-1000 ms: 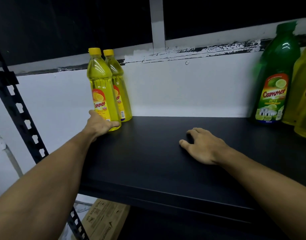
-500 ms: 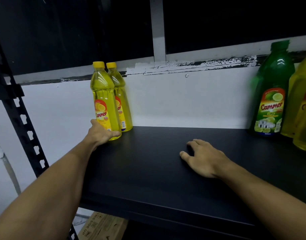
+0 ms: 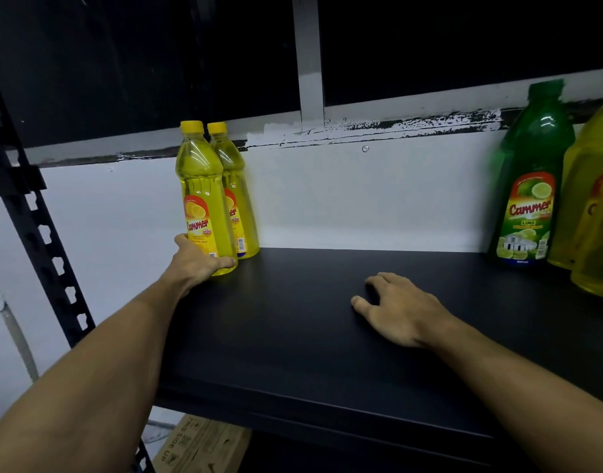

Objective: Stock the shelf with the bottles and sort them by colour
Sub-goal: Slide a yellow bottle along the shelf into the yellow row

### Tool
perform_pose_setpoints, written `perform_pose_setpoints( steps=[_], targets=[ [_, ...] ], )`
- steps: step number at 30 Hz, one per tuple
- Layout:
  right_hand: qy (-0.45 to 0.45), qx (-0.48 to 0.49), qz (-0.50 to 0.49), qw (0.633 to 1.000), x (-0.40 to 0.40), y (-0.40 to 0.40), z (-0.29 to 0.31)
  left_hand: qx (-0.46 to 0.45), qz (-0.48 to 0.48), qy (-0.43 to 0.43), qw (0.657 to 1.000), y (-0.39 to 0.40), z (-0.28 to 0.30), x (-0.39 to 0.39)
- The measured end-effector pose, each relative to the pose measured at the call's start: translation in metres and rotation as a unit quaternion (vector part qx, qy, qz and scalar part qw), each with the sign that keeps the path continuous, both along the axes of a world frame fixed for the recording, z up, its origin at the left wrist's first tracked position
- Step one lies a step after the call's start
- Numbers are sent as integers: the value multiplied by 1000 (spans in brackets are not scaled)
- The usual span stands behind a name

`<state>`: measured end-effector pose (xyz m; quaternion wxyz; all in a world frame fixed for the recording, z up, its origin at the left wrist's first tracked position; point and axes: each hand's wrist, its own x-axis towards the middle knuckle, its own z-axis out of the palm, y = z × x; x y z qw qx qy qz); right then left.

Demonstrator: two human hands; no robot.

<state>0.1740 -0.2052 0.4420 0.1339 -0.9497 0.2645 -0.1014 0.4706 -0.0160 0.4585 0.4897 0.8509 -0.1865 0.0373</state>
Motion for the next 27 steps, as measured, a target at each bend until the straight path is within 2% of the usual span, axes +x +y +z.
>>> perform_pose_setpoints(
  steps=[3, 9, 14, 18, 23, 27],
  targets=[
    [-4, -4, -1, 1000, 0, -1, -1, -32, -11, 13, 999, 2, 0, -3],
    [-11, 2, 0, 1000, 1, -2, -1, -20, 23, 43, 999, 10, 3, -32],
    [-39, 45, 14, 998, -4, -4, 4, 22, 44, 4, 999, 12, -2, -88],
    [-41, 79, 57, 994, -21, -9, 10, 92, -51, -44, 993, 5, -8, -140],
    [-38, 52, 64, 996, -66, -11, 7, 170, -156, -67, 971, -29, -9, -212],
    [-72, 17, 33, 997, -115, -18, 9, 192, -231, -87, 950, -68, -7, -261]
  ],
)
